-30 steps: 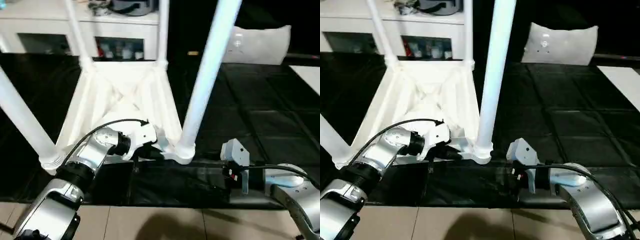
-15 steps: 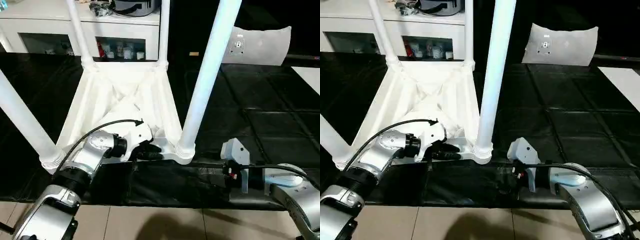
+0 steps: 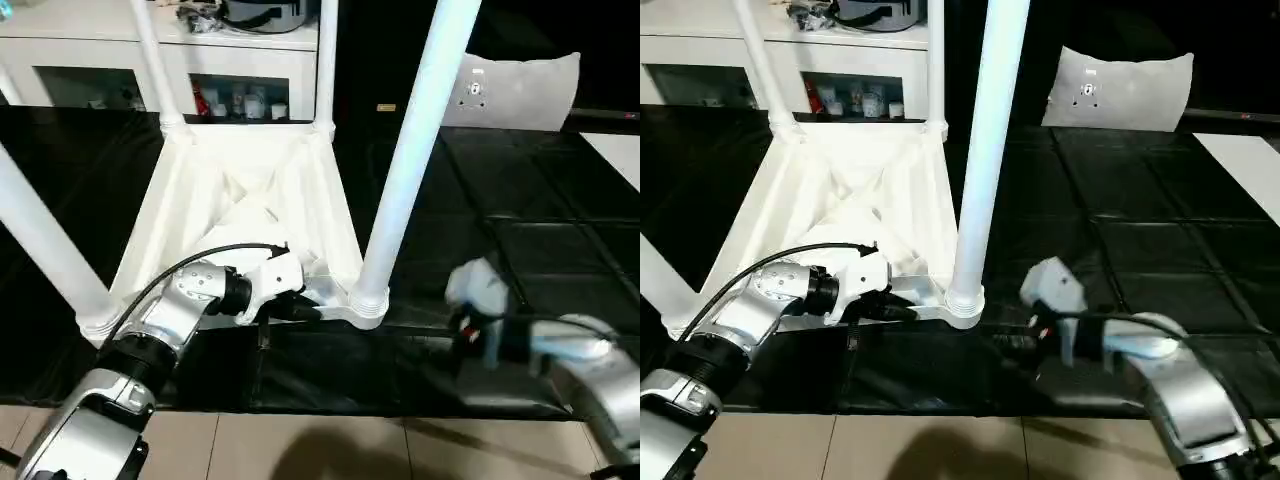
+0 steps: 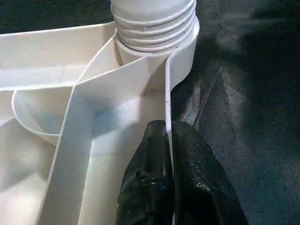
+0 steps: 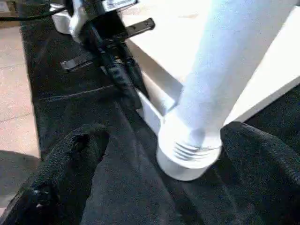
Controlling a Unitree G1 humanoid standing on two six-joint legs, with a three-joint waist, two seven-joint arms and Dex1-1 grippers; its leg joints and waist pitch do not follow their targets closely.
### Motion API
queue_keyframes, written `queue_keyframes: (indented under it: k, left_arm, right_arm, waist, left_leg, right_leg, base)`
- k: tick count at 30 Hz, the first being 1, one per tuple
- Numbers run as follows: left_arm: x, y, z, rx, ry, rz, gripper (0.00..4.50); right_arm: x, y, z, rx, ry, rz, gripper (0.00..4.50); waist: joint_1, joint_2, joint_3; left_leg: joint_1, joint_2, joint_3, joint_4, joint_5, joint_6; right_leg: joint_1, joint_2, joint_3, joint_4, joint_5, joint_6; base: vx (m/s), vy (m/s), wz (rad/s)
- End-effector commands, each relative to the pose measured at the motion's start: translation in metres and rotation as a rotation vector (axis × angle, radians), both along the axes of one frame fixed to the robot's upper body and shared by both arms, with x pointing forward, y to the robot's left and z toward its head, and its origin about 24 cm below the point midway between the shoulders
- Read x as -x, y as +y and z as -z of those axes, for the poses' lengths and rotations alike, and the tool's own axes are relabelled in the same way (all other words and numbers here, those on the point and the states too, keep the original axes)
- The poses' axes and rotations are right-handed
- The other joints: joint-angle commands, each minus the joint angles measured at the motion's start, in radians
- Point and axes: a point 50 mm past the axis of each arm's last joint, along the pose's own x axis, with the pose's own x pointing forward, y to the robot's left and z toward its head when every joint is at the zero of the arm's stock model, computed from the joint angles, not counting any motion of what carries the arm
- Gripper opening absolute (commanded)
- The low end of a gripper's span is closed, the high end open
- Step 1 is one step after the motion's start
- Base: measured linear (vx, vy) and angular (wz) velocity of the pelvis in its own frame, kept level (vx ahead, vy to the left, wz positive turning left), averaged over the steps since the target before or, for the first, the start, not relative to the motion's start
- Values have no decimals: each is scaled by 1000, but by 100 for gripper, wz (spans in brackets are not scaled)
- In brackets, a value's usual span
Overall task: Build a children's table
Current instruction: Rotate leg to tighten
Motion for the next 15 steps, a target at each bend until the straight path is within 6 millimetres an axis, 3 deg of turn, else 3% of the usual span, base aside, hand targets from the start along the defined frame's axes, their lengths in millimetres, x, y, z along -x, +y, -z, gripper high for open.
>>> queue_keyframes:
  k: [1, 4, 5, 6, 8, 15]
  left_arm:
    - [7, 5, 8, -53, 40, 36, 2]
    - [11, 1, 4, -35, 47, 104, 2]
    - [17, -1, 1, -28, 63, 167, 2]
    - [18, -2, 1, -27, 70, 187, 2]
    - [21, -3, 0, -27, 82, 216, 0]
    - [27, -6, -3, -44, 83, 284, 0]
  right_arm:
    - [-4, -3, -6, -28, -17, -10, 450]
    - [-6, -2, -3, -32, -10, -73, 450]
    - [-8, -3, 0, -36, -3, -107, 450]
    - [-10, -3, 0, -40, -3, -111, 450]
    - [-13, -3, 0, -54, 4, -123, 421]
    - [-21, 0, 3, -66, 52, -220, 365]
  waist:
    - [7, -6, -63]
    - [8, -7, -65]
    - [8, -7, -64]
    - [10, -9, -67]
    - [11, -10, -63]
    - [33, -7, -62]
  left_leg:
    - [-16, 89, -37, -63, 23, 99]
    - [-21, 88, -36, -61, 31, 107]
    - [-21, 89, -36, -62, 38, 112]
    - [-20, 90, -35, -58, 65, 119]
    - [-22, 88, -32, -55, 72, 127]
    - [-17, 93, -31, -56, 50, 108]
  right_leg:
    - [61, -133, 92, -56, -212, -31]
    - [65, -139, 93, -46, -187, -54]
    - [64, -136, 94, -47, -181, -56]
    - [60, -136, 97, -35, -141, -79]
    - [55, -134, 99, -34, -126, -95]
    - [56, -132, 97, -37, -184, -77]
  base:
    - [0, 0, 0]
    - [0, 0, 0]
    - [0, 0, 0]
    - [0, 0, 0]
    - [0, 0, 0]
    - [0, 0, 0]
